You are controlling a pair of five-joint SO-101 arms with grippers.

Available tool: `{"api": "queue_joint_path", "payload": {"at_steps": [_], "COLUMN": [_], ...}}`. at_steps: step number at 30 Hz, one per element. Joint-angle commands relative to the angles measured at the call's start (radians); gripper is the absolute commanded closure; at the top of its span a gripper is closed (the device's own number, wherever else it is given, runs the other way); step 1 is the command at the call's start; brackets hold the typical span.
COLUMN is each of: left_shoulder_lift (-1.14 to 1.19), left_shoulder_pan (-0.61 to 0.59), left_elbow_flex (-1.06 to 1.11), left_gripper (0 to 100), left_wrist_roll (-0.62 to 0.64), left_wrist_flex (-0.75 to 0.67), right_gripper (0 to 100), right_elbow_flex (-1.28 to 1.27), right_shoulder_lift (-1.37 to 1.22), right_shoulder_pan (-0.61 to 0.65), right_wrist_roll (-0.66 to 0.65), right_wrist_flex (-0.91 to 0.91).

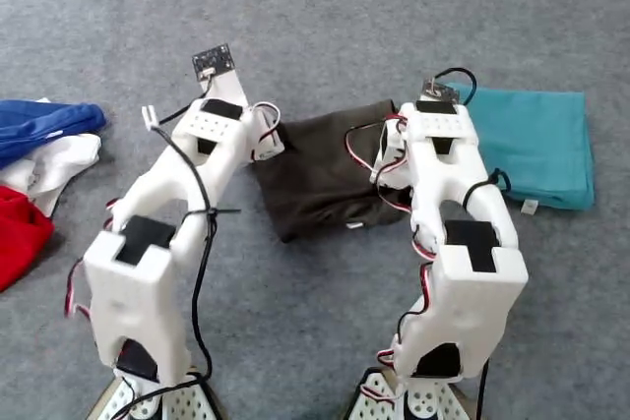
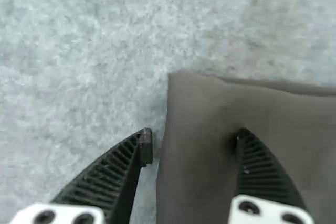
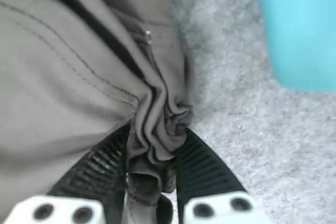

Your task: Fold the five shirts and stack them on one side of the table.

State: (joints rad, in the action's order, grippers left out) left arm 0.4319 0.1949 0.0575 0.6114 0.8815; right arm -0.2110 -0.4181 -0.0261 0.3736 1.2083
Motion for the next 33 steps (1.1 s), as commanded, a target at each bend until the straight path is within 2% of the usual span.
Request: {"api": "queue_joint_path", "payload": {"at_steps": [1,5,11,14,17,25,33], "left_shoulder_lift": [0.094,0.187,0.328,0.362,0.367,0.376,0.377], "left_shoulder_pan": [0.015,0.019,0.03,0.03,0.03,0.03,0.064], "left_elbow_flex": [-0.156,-0.349,-0.549,-0.647,-0.763,-1.141,-1.356], "left_gripper": [74,79,97,97,97,97,97], "left_wrist_roll": [0.008,0.008,0.002,-0.012,-0.1,-0.146,-0.149], "left_wrist_flex": [0.028,0.164,0.267,0.331,0.382,0.552,0.555], "right_gripper": [98.4,98.4,98.4,98.4,98.4,98.4,98.4], "right_elbow_flex": [-0.038,-0.038,-0.038,-0.022,0.047,0.4,0.814], "right_shoulder_lift": [-0.044,-0.044,-0.039,-0.038,-0.038,-0.036,-0.038], "right_shoulder_pan": [0.012,0.012,0.012,0.012,0.012,-0.002,-0.069], "right_wrist_roll": [-0.008,-0.011,-0.041,-0.052,-0.081,-0.103,-0.138], "right_wrist_flex": [-0.031,-0.028,-0.025,-0.02,0.057,0.298,0.539]}}
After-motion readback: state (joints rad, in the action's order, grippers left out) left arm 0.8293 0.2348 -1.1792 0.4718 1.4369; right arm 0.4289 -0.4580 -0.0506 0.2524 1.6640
